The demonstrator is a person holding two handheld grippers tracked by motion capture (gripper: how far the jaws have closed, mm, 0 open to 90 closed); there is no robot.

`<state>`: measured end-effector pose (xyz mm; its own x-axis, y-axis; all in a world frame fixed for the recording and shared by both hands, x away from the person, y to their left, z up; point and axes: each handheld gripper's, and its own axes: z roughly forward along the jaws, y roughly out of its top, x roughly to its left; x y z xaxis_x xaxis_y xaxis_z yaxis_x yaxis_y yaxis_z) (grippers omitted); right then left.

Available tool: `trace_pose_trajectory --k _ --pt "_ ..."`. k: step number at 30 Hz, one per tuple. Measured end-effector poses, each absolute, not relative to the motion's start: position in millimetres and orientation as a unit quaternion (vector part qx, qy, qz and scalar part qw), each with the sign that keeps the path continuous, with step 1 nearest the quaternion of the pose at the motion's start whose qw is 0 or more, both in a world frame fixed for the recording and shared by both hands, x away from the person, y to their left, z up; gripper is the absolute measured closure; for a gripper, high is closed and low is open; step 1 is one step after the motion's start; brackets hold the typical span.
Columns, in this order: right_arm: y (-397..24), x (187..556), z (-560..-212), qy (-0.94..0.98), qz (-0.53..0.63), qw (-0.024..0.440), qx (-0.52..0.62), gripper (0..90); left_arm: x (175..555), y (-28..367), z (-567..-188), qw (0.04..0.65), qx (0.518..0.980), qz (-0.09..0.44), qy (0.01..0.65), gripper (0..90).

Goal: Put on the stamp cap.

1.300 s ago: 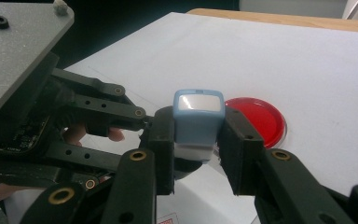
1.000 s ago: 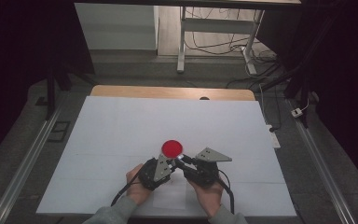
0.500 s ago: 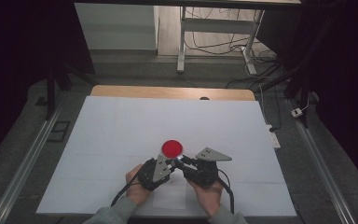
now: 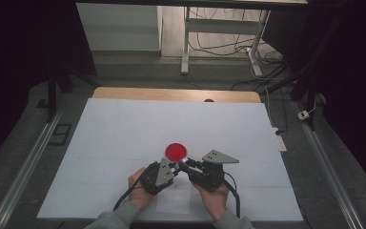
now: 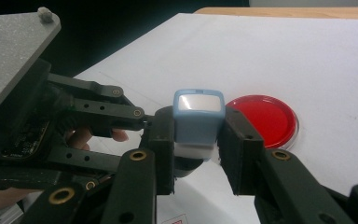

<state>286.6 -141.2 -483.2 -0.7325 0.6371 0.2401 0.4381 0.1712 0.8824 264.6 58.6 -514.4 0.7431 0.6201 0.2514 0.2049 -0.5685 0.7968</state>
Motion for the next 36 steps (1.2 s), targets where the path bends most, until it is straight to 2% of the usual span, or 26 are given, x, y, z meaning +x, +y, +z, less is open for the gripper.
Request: trace_pose_trajectory --k 16,27,36 --pt "-140 286 -484 0.761 0.540 0.092 0.347 66.8 267 60 -514 0.407 0.842 0.250 0.249 69.9" --pt "-142 287 -483 0.758 0.545 0.095 0.346 66.8 270 65 -513 0.418 0.840 0.228 0.261 56.5" --pt "-147 289 -482 0.757 0.546 0.098 0.345 66.8 269 76 -508 0.429 0.837 0.200 0.274 38.7"
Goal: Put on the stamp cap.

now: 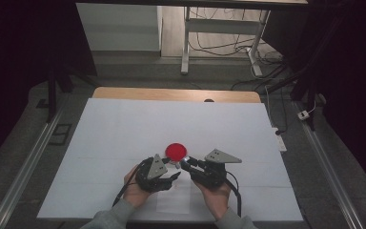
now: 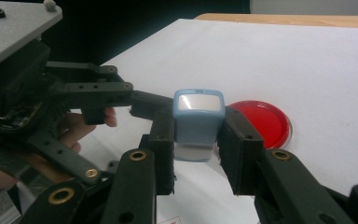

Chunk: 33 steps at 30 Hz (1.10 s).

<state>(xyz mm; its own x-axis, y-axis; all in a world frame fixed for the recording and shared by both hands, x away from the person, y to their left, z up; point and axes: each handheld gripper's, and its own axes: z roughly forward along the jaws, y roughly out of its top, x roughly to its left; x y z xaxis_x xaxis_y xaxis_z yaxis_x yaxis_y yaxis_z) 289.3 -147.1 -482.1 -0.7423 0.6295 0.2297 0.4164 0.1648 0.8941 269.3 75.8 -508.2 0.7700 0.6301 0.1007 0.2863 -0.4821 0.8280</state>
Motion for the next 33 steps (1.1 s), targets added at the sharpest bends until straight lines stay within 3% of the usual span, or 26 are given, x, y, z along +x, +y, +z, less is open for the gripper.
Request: trace_pose_trajectory --k 6,33 --pt "-150 290 -481 0.759 0.546 0.102 0.341 66.8 264 90 -505 0.424 0.845 0.174 0.277 33.3" --pt "-157 297 -480 0.776 0.533 0.121 0.313 66.8 232 193 -505 0.427 0.815 0.147 0.362 32.6"
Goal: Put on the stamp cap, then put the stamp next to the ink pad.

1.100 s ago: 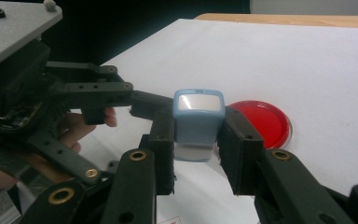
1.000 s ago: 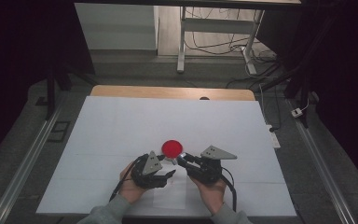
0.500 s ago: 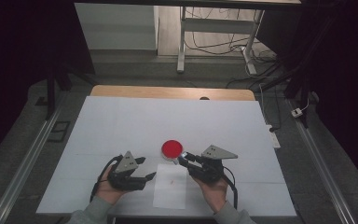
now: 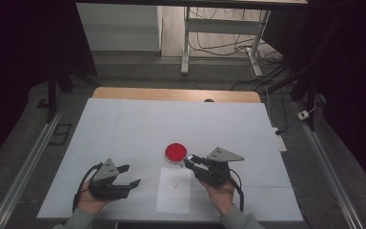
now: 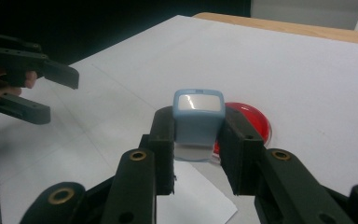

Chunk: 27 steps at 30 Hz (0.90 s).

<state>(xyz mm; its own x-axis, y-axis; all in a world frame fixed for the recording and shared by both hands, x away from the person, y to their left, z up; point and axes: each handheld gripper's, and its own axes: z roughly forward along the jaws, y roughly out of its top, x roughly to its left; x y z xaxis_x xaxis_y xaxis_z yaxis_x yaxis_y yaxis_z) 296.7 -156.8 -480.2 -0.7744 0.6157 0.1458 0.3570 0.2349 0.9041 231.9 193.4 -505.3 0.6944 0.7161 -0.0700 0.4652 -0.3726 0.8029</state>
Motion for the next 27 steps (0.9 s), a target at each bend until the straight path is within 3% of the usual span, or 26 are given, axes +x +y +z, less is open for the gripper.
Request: trace_pose_trajectory --k 27 --pt "-174 318 -485 0.787 0.497 0.166 0.326 66.7 227 212 -510 0.421 0.812 0.147 0.378 32.1"
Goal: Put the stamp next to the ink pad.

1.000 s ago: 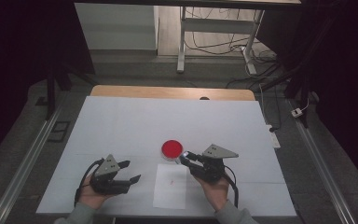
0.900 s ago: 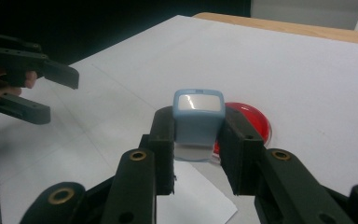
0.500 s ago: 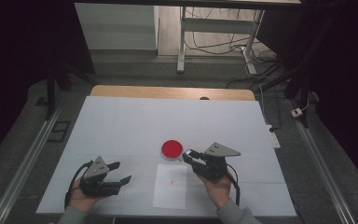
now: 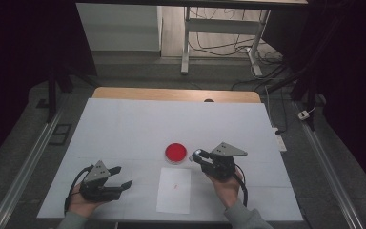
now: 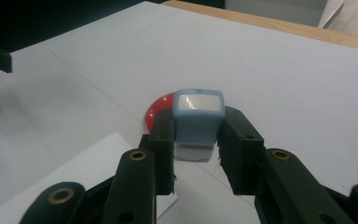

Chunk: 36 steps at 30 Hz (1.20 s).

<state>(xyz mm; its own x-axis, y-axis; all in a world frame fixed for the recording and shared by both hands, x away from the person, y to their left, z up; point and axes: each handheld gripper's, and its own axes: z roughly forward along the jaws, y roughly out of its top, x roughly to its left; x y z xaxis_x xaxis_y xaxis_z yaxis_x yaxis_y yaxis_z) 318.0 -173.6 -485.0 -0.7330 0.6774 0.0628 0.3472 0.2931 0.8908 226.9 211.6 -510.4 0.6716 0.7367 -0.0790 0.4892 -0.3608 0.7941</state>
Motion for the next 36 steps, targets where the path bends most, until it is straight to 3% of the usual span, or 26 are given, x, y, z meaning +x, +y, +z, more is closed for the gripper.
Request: trace_pose_trajectory --k 15,36 --pt "-176 341 -495 0.799 0.457 0.199 0.336 66.7 227 210 -509 0.419 0.814 0.146 0.376 31.6" --pt "-159 345 -511 0.842 0.405 0.166 0.316 65.9 228 209 -511 0.415 0.816 0.141 0.377 31.4"
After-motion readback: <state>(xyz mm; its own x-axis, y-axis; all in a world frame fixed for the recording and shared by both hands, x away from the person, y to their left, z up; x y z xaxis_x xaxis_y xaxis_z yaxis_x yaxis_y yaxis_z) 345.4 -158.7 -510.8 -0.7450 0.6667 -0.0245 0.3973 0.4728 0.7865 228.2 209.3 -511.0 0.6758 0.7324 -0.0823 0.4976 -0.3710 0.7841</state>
